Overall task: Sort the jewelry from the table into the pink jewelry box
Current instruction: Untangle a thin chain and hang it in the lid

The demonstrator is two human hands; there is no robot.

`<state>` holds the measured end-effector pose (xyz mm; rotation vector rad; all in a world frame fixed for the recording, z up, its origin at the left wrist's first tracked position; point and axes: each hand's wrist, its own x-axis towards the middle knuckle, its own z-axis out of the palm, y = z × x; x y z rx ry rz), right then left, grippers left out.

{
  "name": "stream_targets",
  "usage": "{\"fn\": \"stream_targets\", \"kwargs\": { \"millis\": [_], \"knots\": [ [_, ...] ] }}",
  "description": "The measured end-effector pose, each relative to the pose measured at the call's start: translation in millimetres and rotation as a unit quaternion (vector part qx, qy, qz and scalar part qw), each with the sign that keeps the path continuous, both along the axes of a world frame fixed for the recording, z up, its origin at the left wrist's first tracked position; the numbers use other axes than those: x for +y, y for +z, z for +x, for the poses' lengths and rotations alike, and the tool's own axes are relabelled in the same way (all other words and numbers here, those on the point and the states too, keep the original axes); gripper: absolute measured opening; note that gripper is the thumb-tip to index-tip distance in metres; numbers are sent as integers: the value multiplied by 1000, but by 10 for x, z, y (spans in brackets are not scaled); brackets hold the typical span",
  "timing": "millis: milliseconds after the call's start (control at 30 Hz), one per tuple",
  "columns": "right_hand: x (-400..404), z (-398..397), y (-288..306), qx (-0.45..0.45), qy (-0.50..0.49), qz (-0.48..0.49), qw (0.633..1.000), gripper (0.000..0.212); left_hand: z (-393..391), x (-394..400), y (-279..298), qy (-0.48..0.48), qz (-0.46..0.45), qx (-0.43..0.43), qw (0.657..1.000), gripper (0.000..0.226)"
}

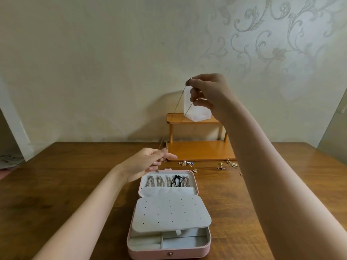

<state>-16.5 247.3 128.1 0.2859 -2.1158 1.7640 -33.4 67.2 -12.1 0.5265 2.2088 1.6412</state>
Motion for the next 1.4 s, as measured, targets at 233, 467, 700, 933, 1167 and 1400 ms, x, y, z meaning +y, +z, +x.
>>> {"fn": "stream_targets", "kwargs": {
  "millis": [233,467,700,933,1167,1400],
  "knots": [
    [-57,57,2,10,19,-17,1000,14,71,32,-29,-55,62,-26,996,33],
    [-106,205,44,-29,107,-41,993,14,115,279,472,-82,111,21,990,55],
    [218,164,-151,-66,-37,186,980,13,175,253,571,-69,171,15,983,26],
    [313,216,-288,-113,26,409,905,29,219,283,553,-69,19,71,995,21],
    [86,51,-770,-252,319,117,906,43,143,258,488,-37,-6,69,997,22],
    [114,27,-692,-194,193,265,925,22,32,204,351,17,12,91,996,33]
  ]
}}
